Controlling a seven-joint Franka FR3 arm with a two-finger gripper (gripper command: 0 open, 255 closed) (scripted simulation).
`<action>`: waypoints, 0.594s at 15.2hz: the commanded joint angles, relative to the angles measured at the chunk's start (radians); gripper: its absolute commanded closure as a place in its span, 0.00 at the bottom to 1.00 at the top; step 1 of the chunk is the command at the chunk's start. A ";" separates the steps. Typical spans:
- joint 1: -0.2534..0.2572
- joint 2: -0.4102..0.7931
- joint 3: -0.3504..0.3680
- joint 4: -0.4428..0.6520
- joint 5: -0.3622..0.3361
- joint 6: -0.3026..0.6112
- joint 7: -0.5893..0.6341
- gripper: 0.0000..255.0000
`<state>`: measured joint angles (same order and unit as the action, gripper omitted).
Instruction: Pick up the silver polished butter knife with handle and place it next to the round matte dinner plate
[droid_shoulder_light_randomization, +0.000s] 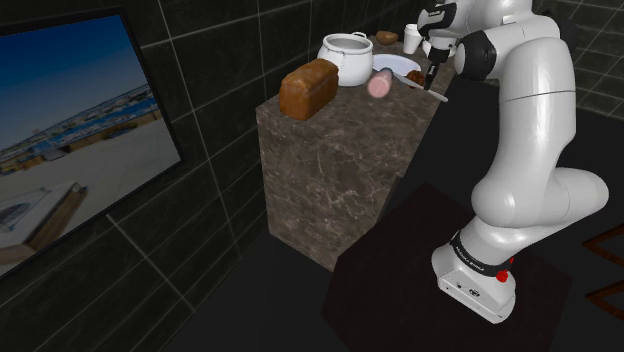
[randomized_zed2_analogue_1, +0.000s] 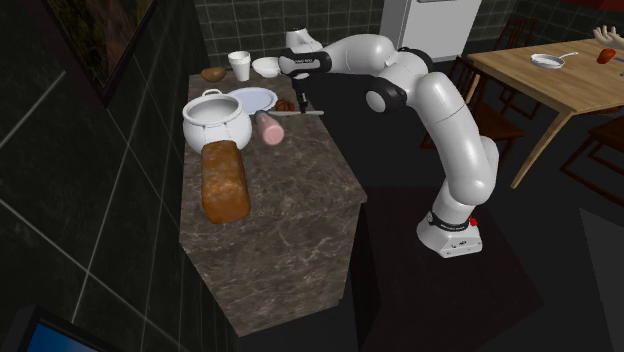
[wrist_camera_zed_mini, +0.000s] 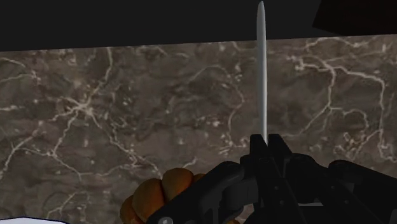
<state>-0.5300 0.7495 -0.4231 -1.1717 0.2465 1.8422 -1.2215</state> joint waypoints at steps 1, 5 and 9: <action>0.000 0.000 0.000 0.000 0.000 0.001 0.000 1.00; 0.000 0.000 0.000 0.000 0.000 0.001 0.000 0.00; 0.000 0.000 0.000 0.000 0.000 0.001 0.000 0.00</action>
<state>-0.5299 0.7496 -0.4231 -1.1721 0.2465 1.8430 -1.2213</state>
